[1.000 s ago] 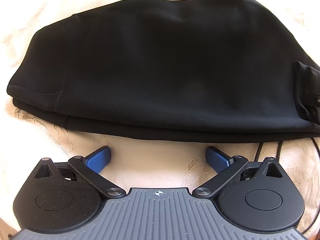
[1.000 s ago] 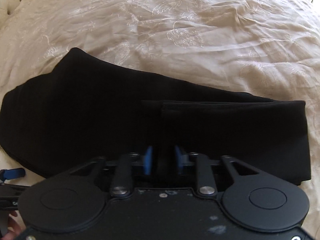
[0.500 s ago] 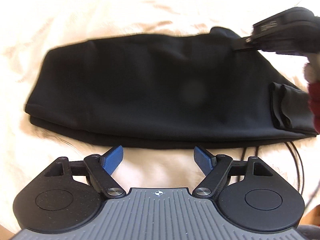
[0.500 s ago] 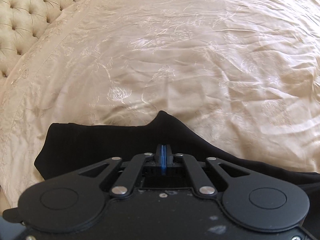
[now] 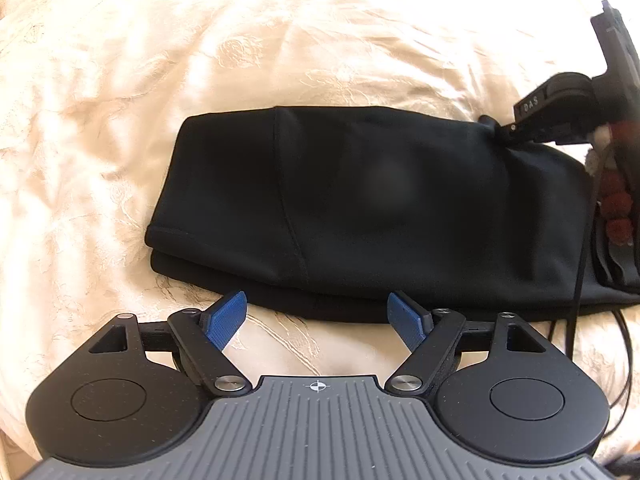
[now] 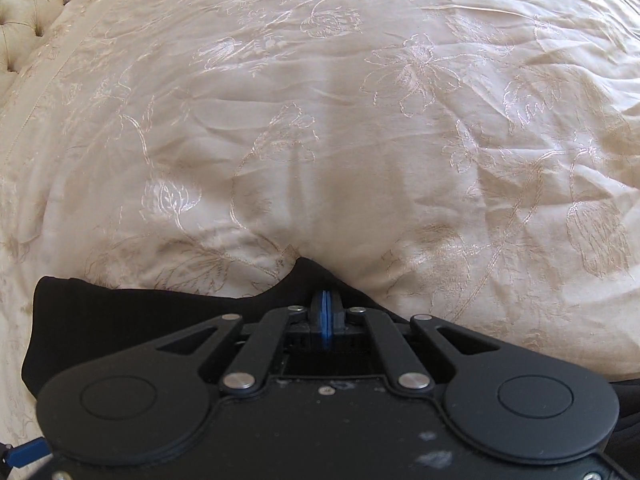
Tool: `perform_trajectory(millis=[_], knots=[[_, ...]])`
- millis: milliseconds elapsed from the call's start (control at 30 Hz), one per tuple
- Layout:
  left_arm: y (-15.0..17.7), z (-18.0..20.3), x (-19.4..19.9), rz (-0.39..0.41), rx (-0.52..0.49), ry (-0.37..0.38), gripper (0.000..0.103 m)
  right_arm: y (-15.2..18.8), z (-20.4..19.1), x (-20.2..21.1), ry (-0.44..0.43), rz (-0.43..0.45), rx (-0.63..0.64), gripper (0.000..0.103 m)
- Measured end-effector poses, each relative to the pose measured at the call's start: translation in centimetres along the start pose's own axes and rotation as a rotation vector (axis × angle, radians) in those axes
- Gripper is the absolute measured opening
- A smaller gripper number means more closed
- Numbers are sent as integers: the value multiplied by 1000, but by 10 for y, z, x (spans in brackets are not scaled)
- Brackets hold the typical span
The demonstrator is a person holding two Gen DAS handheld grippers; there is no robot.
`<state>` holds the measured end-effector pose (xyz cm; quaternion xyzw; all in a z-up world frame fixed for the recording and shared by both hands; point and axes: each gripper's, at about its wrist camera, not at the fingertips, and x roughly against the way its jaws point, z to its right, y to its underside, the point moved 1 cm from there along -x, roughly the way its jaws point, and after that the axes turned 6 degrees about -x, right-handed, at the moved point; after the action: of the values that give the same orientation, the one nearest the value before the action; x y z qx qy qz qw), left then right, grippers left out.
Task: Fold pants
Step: 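Open the right gripper to release the fold onto the pants, then close the left gripper on the end of the folded pants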
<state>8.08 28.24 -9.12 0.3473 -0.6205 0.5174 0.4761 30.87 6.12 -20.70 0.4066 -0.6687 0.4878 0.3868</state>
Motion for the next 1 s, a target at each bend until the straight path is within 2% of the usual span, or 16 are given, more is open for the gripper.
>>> perform_trajectory(millis=[200, 300, 433, 600, 767, 900, 1000], knots=[[-12, -29, 9, 56, 59, -9, 77, 7, 7, 18, -12, 25, -14, 1], [-18, -43, 7, 62, 106, -22, 77, 12, 5, 34, -18, 60, 5, 6], [-22, -58, -2, 47, 190, -30, 77, 32, -1, 65, -86, 89, -1, 9], [-20, -71, -17, 9, 242, -26, 77, 82, -16, 75, -138, 2, 8, 10], [-11, -73, -24, -24, 247, -9, 77, 141, -22, 69, -127, -122, 9, 19], [-2, -70, -33, -56, 236, 11, 77, 162, -25, 71, -108, -57, 8, 24], [3, -69, -39, -53, 226, 12, 78, 164, -31, 67, -92, -51, 9, 31]])
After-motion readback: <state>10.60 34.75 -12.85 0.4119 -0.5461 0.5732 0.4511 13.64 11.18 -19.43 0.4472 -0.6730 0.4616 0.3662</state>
